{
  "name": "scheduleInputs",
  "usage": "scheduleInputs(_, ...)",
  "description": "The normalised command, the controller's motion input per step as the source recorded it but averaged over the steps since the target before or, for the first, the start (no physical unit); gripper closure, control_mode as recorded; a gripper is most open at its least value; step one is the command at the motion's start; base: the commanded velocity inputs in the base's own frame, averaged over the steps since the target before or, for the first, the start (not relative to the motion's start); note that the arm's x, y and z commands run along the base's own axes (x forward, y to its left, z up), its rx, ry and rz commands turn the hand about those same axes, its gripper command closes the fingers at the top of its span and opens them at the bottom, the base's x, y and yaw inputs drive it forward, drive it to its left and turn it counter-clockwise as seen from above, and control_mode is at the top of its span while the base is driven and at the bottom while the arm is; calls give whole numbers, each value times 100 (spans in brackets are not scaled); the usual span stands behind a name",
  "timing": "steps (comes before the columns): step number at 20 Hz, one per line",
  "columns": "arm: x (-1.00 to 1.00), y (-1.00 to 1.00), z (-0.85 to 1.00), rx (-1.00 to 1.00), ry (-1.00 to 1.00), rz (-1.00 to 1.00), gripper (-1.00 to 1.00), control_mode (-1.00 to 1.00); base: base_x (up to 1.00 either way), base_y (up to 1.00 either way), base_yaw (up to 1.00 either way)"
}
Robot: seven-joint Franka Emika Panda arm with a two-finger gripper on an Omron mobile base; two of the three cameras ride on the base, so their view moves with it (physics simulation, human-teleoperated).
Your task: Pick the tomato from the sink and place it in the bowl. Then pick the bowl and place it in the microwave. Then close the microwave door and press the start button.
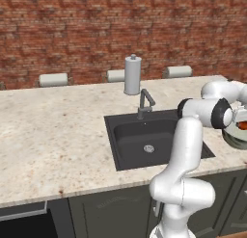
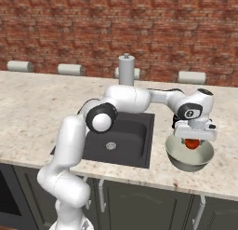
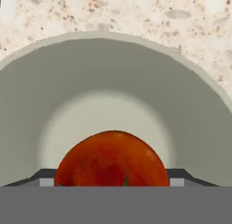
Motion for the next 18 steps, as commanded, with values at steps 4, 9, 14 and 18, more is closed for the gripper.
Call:
scheduleInputs(4,26,-15,-53,0,6,10,100,-100,0,0,0)
scheduleInputs(9,17,-2,-49,-1,5,6,100,-100,0,0,0)
scheduleInputs(14,12,0,-39,-2,2,2,-100,-100,0,0,0)
scheduleInputs(18,-2,3,0,-1,0,0,-100,-100,0,0,0)
